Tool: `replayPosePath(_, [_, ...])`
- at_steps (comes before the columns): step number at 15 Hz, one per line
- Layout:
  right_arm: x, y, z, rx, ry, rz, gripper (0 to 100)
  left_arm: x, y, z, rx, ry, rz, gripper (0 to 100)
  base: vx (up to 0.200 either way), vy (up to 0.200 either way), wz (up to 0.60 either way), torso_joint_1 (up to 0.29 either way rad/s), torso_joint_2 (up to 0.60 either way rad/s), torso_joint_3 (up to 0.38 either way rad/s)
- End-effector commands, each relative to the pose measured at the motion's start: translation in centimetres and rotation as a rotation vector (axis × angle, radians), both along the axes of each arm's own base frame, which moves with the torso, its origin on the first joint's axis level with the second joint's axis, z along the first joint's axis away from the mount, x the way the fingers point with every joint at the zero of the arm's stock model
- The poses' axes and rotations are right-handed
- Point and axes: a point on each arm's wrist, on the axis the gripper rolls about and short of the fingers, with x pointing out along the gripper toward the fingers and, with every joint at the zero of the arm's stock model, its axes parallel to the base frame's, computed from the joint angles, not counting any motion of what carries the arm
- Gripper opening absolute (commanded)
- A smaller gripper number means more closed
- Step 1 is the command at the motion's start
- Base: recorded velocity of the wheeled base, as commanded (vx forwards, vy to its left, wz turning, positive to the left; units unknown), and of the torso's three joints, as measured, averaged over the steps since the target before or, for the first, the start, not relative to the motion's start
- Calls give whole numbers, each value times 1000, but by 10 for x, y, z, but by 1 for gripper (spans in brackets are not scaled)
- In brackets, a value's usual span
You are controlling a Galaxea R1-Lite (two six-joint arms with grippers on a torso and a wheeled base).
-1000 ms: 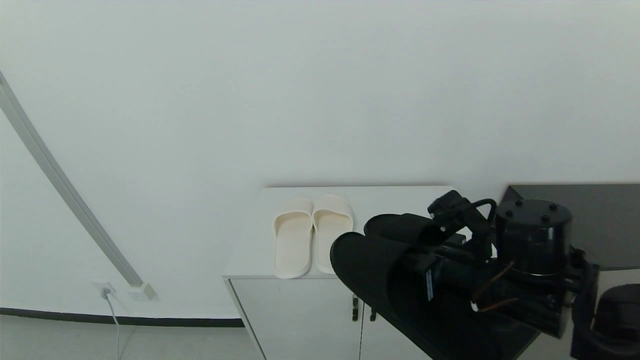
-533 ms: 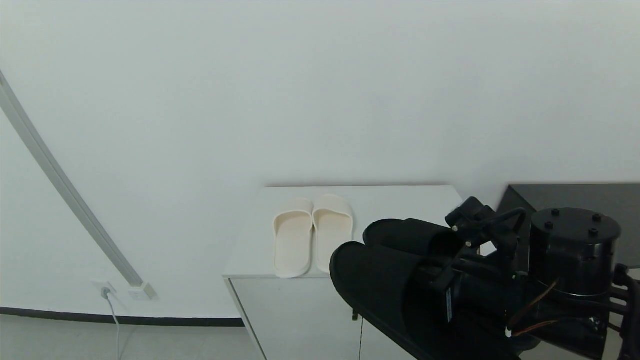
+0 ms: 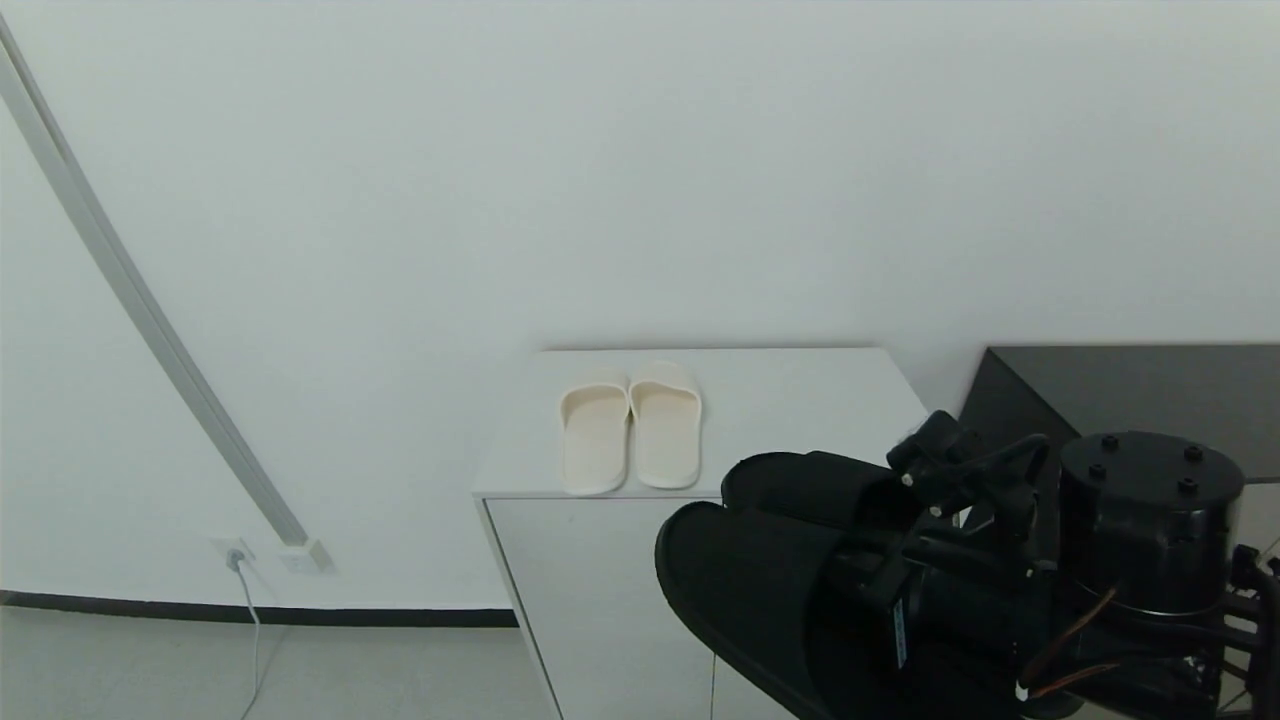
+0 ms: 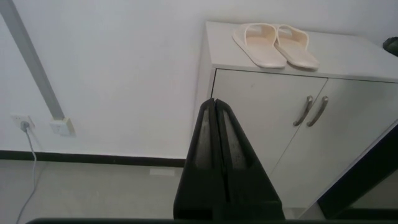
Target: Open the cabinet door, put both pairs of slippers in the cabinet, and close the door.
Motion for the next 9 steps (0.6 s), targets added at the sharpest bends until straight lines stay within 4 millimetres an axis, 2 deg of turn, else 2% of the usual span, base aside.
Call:
replayPosePath(1, [2, 1, -6, -16, 16, -3, 0, 0, 0, 0, 0, 1, 1, 0, 0, 0, 0, 0, 0, 0])
replayPosePath(9, [2, 1, -7, -21, 18, -4, 0, 0, 0, 0, 0, 1, 1, 0, 0, 0, 0, 0, 0, 0])
